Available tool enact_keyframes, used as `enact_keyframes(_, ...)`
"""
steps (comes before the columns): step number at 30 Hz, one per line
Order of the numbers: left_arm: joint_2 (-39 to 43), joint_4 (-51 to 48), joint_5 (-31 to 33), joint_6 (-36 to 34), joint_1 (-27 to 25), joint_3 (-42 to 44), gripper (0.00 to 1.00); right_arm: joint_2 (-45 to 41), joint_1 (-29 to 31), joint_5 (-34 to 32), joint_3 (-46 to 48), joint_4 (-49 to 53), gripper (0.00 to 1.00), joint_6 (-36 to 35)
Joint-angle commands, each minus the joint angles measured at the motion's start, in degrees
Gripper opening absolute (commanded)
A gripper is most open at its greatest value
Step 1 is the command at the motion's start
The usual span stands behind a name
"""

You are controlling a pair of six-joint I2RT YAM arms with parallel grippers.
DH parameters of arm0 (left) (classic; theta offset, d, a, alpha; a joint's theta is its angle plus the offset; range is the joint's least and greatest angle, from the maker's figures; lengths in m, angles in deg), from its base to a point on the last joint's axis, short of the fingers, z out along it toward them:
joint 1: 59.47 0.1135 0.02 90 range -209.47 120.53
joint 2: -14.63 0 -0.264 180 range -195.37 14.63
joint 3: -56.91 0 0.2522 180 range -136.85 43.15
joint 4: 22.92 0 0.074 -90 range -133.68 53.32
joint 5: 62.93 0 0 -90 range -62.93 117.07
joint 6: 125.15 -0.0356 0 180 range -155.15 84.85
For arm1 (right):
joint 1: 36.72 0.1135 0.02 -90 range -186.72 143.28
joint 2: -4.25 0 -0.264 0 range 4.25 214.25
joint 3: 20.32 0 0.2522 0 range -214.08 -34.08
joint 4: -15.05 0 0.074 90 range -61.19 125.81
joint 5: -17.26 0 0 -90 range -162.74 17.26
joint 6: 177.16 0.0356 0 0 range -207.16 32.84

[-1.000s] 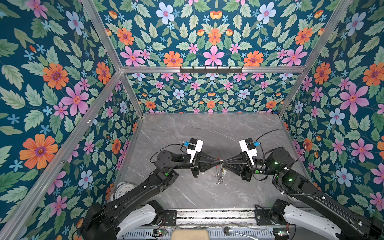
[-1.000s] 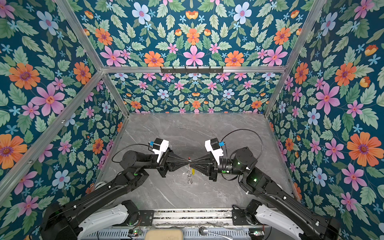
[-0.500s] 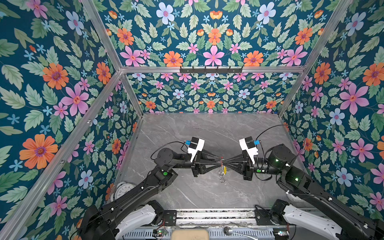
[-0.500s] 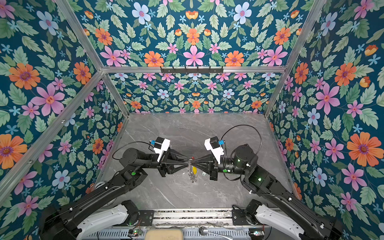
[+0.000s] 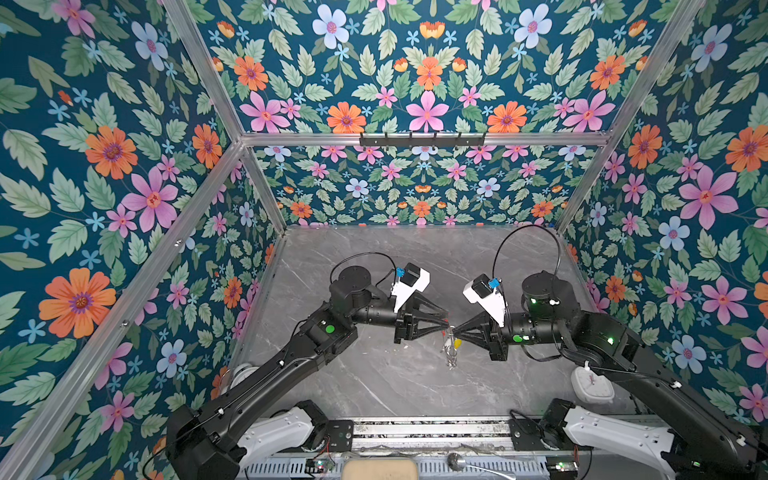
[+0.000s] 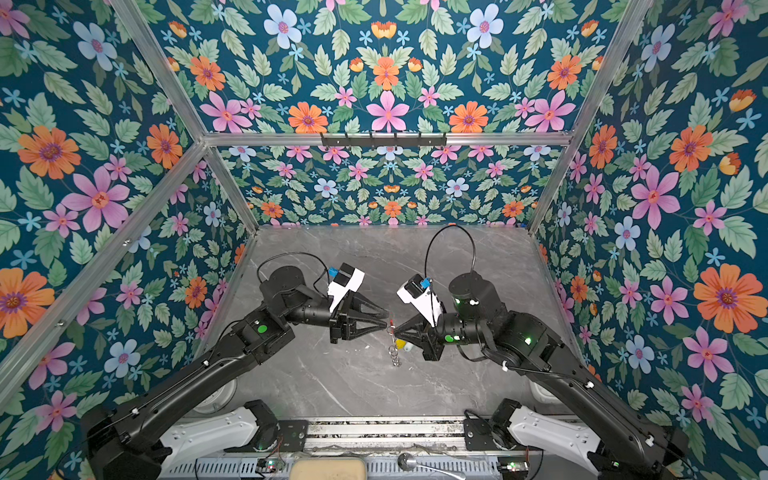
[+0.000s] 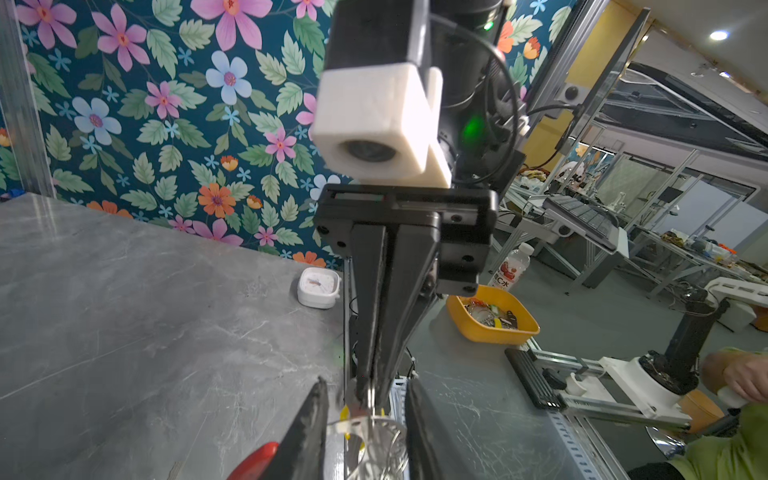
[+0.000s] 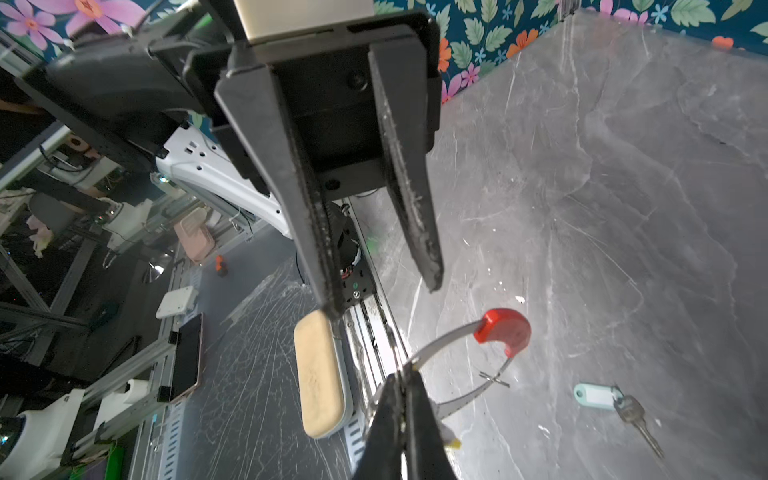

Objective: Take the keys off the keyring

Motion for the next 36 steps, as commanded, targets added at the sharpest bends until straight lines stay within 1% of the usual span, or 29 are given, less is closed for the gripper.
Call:
enact_keyframes(1,-1.0,-4.9,-2.1,-3.2,0.0,-1.5,0.34,0.9,1.1,-3.2,-1.6,4.1,0.0,-2.4)
enact_keyframes(4,-1.8,-5.7,-3.0,-3.6,0.1,-2.3,0.31,1.6,2.9,-6.0,-2.3,4.6,0.0,-3.1)
enact_keyframes(7,-2.7,-6.9,-3.5,-4.2,0.0,-2.9,0.29,2.0,3.7,-7.3,-2.7,4.4,0.0,-3.2)
enact_keyframes(17,-4.1,-9.0,-4.9,-5.2,0.1,-3.7,0.28,2.9,3.9,-10.8,-4.0,3.1,0.0,-3.0)
enact_keyframes(20,-4.6,-9.0,-5.1,-5.3,0.0,-3.8,0.25,3.4,4.0,-11.2,-4.0,2.6,0.0,-2.7)
enact_keyframes(25,-4.7,-8.9,-5.4,-5.5,-0.1,-3.6,0.19,4.7,4.1,-13.7,-4.9,3.5,0.0,-2.1)
enact_keyframes(29,-4.9,-8.9,-5.5,-5.6,-0.1,-3.7,0.17,5.1,4.4,-14.6,-5.3,3.4,0.0,-1.9)
enact_keyframes(33,-5.0,-8.8,-5.4,-5.8,-0.2,-3.9,0.1,5.0,4.5,-15.3,-5.3,2.7,0.0,-1.5)
enact_keyframes(36,-4.8,-8.5,-5.2,-6.1,-0.3,-3.8,0.01,5.0,4.6,-15.2,-5.0,1.8,0.0,-1.3)
